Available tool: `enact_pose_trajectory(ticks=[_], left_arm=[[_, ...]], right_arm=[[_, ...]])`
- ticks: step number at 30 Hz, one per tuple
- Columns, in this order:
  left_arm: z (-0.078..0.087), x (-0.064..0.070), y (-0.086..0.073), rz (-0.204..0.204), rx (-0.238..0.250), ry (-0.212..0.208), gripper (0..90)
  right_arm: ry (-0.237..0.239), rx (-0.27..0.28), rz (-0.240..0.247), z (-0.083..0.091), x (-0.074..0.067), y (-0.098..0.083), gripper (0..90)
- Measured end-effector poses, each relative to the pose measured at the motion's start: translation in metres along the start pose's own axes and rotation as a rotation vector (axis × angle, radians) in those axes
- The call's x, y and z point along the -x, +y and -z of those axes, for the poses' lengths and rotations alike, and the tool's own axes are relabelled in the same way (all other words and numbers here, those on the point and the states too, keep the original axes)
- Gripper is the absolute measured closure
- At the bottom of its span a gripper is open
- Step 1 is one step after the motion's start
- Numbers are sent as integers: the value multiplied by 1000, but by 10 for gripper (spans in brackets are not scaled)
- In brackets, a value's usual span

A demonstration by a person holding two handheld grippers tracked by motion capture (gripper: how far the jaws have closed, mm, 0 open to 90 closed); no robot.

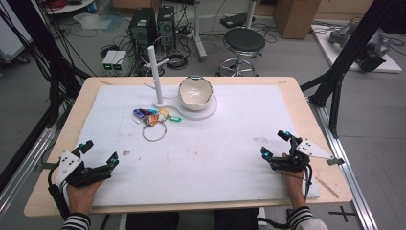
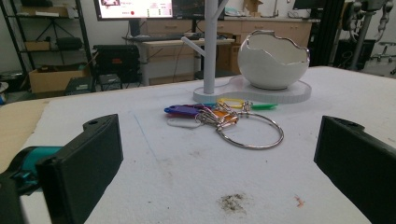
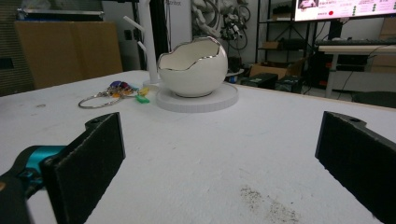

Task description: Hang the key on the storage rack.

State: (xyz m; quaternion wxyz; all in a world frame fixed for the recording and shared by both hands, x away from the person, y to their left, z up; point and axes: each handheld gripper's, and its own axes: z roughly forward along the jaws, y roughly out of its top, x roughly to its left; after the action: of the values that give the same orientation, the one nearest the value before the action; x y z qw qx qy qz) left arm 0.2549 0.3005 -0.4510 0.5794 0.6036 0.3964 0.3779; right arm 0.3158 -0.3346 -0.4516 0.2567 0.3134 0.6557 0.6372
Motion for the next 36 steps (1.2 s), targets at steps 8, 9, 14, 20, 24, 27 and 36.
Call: enact_pose_trajectory(ticks=[8, 9, 14, 20, 24, 27, 36], left_arm=[[1, -1, 0, 11, 8, -6, 17], [1, -1, 0, 13, 10, -8, 17], [1, -2, 0, 18, 12, -13, 17], [1, -5, 0, 38, 14, -38, 17], [-2, -7, 4, 37, 24, -69, 17], [-4, -7, 13, 14, 25, -99, 17], [-20, -15, 48, -61, -21, -202, 17]], right_arm=[[-3, -2, 5, 0, -1, 0, 9], [-3, -2, 4, 0, 0, 0, 9], [-3, -2, 3, 0, 0, 0, 9], [-7, -2, 2, 0, 0, 0, 9], [-4, -2, 4, 0, -1, 0, 9], [-6, 0, 5, 0, 0, 0, 9], [-8, -4, 11, 0, -1, 0, 9]])
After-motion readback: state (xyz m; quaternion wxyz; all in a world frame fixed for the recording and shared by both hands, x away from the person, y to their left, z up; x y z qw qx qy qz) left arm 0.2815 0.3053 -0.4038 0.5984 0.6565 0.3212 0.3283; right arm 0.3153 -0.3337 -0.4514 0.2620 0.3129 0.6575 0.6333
